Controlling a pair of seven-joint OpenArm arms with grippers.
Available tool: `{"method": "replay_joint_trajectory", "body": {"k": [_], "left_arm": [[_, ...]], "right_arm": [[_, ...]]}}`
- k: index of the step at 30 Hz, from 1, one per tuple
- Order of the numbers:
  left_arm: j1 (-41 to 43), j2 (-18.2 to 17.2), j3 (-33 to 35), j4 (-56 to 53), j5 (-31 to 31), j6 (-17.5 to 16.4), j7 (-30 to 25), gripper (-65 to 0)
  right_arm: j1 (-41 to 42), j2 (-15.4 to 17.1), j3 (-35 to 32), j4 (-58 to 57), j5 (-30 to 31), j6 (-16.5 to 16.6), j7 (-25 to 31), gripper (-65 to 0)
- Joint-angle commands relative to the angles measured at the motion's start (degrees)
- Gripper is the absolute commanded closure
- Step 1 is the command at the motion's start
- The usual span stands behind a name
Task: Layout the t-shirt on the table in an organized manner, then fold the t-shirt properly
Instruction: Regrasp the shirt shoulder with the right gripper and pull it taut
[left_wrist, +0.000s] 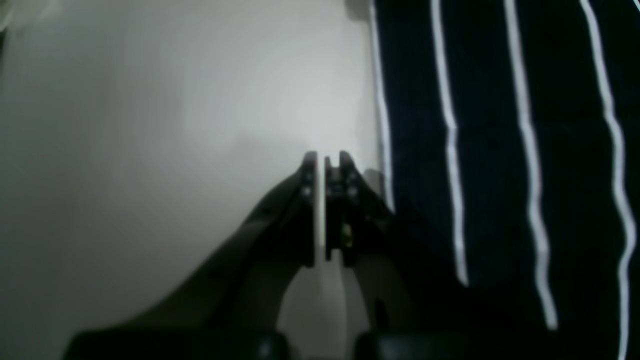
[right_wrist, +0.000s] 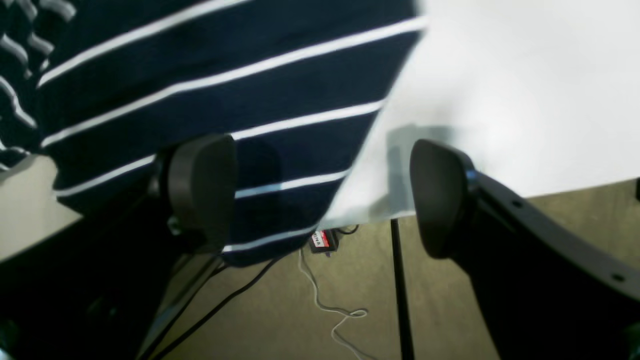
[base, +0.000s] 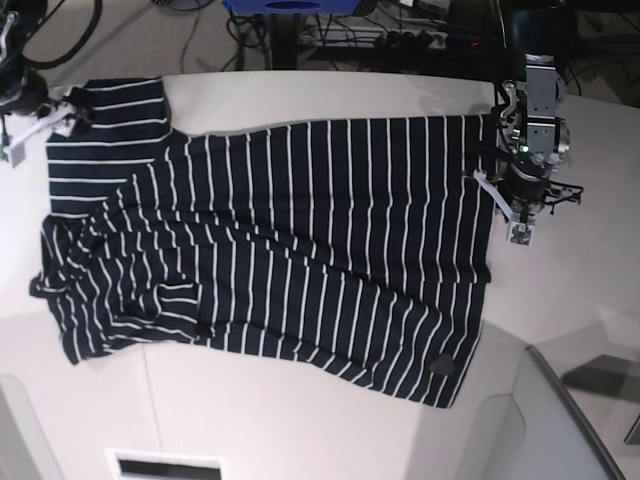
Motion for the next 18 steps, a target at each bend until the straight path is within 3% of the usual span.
{"method": "replay_joint_trajectory", "body": {"k": [1,4,5,10,12,18], "left_arm": [[-0.5,-0.8,-0.1,0.8,0.2,0.4,-0.9,0.0],[-0.5,-0.8,-0.1,0.7,0.2,0.4,-0.9,0.0],[-0.5,-0.8,-0.1,0.7,0.2,0.4,-0.9,0.0],[-0.6,-0.8,-0.1,0.7,0.2,0.4,-0.9,0.0],[-0.6,-0.8,-0.1,0.7,0.2,0.4,-0.9,0.0],[-0.6,-0.8,-0.1,0.7,0.2,0.4,-0.9,0.0]], "right_arm": [[-0.2,1.0,0.4,0.9,0.3,0.2,0.8,-49.5],[-0.5,0.5,0.1,0.5,0.4,0.2,0.8,-48.2],[-0.2,0.0,0.2,0.5,0.2,0.2,0.7,-44.6],[-0.2,-0.5,0.0,0.5,0.1,0.2,0.2,-13.7],[-0.2,-0.6,0.2,0.5,0.1,0.2,0.2,-5.0],[-0.4,-0.4,-0.1,1.1,0.1,0.1,0.0,-3.5]]}}
